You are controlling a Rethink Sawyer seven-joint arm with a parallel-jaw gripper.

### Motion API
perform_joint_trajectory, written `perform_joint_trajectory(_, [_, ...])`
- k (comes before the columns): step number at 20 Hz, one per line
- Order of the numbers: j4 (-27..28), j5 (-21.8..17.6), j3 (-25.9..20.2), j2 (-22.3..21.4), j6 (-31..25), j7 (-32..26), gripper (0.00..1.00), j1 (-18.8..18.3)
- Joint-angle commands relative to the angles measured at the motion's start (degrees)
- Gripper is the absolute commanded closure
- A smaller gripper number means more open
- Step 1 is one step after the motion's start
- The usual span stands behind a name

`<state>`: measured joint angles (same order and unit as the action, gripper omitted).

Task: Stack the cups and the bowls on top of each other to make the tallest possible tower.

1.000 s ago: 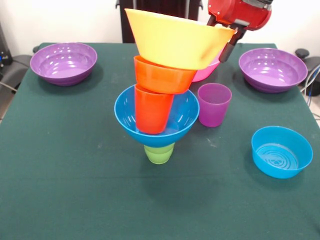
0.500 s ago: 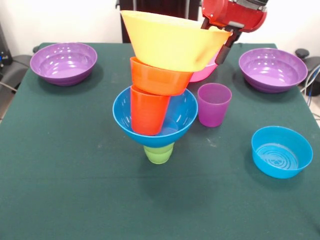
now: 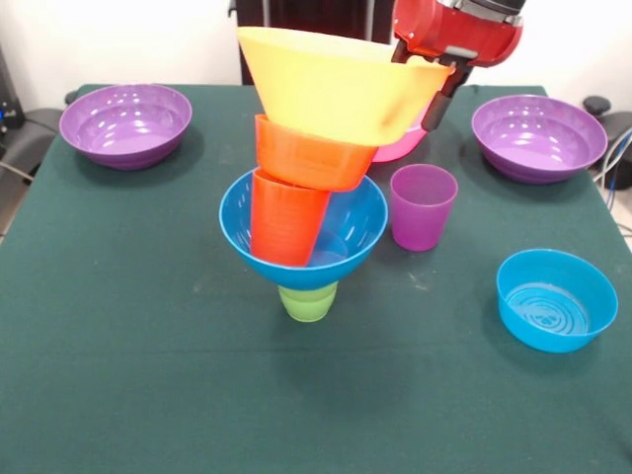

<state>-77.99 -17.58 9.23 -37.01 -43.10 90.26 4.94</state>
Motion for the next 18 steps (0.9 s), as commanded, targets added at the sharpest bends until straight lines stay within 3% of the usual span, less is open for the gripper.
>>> perform_joint_trajectory(1, [-0.8,-1.7,-7.0,0.3,-7.4,-7.0,0.00,-1.3])
perform_joint_trajectory(18, [-1.7,-2.1,-8.6,-2.6,-11.1,-9.0,0.00,-3.0])
